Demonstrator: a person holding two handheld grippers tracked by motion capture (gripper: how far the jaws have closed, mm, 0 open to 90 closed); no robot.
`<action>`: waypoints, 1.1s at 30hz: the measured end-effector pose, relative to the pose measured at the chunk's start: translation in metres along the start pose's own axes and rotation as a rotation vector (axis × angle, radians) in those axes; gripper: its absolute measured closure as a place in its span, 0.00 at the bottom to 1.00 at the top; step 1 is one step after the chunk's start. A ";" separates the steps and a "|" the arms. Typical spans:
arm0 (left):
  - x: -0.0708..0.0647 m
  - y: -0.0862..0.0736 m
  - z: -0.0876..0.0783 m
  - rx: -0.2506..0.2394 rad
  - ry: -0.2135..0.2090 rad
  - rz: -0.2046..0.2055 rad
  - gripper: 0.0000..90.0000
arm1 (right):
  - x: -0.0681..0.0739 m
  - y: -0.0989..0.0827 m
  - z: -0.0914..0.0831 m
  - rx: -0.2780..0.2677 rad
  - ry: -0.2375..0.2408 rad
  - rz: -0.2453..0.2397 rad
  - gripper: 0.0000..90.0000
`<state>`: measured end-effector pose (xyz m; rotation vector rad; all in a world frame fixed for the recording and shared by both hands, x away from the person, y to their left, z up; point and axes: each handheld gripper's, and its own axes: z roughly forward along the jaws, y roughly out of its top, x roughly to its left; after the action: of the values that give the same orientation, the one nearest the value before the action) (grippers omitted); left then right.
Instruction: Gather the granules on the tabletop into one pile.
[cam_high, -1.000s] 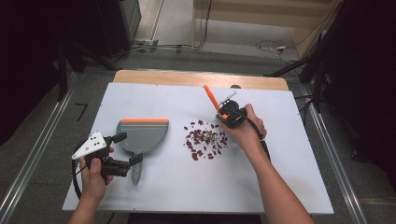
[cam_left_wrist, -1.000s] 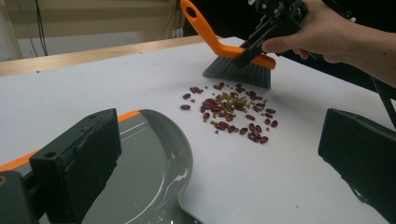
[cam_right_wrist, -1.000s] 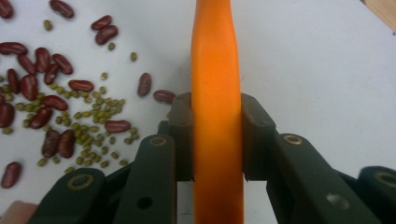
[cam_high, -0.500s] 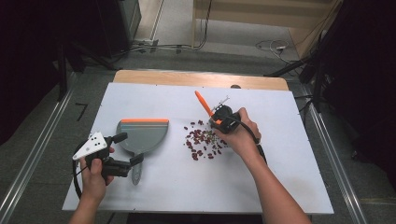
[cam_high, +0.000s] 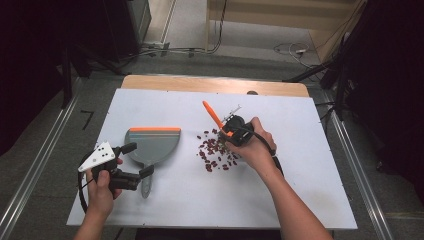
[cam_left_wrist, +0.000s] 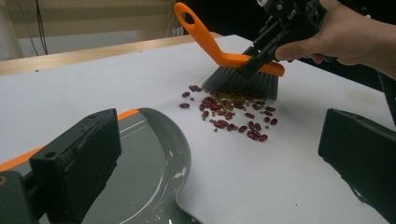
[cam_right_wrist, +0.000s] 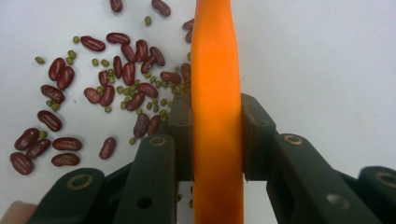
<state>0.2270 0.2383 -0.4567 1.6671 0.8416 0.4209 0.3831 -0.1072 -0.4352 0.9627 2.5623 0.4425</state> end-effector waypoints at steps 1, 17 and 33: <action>0.000 0.000 0.000 0.000 0.001 0.000 0.00 | 0.001 0.000 0.000 0.002 0.002 0.000 0.77; 0.003 -0.001 -0.003 -0.006 0.016 -0.013 0.00 | -0.002 -0.001 -0.038 -0.139 0.217 0.011 0.77; 0.004 -0.002 -0.006 -0.013 0.024 -0.013 0.00 | 0.053 0.016 -0.001 -0.028 0.447 0.008 0.77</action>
<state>0.2248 0.2456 -0.4571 1.6469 0.8649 0.4370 0.3547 -0.0602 -0.4398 0.9512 2.9336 0.7698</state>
